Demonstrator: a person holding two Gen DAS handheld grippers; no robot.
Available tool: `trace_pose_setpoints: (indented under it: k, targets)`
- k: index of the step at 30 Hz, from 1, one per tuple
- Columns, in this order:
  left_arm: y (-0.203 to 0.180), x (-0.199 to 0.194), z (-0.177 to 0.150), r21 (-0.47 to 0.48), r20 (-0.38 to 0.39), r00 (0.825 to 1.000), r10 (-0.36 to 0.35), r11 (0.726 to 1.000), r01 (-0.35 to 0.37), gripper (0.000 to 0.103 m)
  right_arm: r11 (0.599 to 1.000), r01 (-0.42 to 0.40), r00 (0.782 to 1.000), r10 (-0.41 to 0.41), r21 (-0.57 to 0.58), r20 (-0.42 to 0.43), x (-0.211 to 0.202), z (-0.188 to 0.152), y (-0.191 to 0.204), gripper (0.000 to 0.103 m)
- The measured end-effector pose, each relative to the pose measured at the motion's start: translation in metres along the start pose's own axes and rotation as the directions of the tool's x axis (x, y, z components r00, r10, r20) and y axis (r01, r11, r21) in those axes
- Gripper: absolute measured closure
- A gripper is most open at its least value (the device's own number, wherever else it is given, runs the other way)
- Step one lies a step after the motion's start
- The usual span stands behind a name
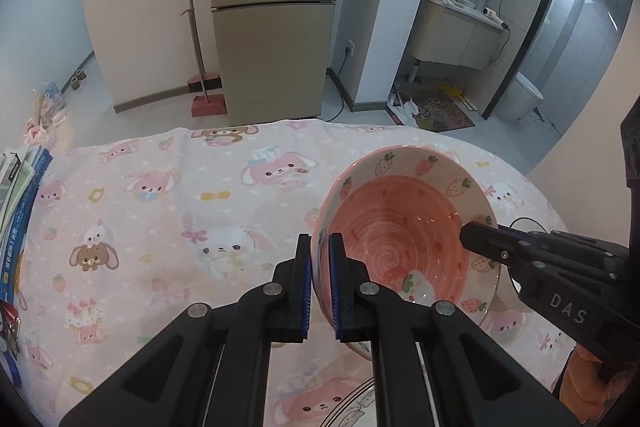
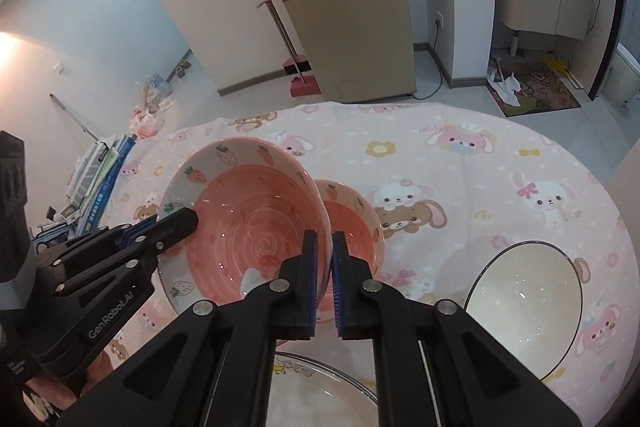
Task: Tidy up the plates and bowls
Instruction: 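Lift the pink bowl with both grippers over the other pink bowl, then lower the pink bowl into the other pink bowl and open both grippers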
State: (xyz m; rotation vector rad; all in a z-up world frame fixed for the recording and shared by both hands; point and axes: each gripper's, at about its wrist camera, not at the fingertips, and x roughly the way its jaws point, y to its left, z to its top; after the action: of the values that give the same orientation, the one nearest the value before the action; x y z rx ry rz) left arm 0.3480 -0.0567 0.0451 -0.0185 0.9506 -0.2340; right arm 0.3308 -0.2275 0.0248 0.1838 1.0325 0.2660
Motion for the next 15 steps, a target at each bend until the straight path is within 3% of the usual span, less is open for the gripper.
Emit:
trace_pose_setpoints:
  k: [4,15]
  targets:
    - [0.001,0.01,-0.001,-0.006,-0.018,1.0,-0.025,1.0,0.025,0.094,1.0,0.014,1.0,-0.014,0.015,-0.014,0.006,0.0,-0.005,0.096]
    - [-0.004,0.043,-0.006,0.012,-0.073,0.997,0.001,1.0,0.0,0.094,0.998,0.053,0.997,-0.051,0.029,-0.052,0.022,0.0,-0.012,0.097]
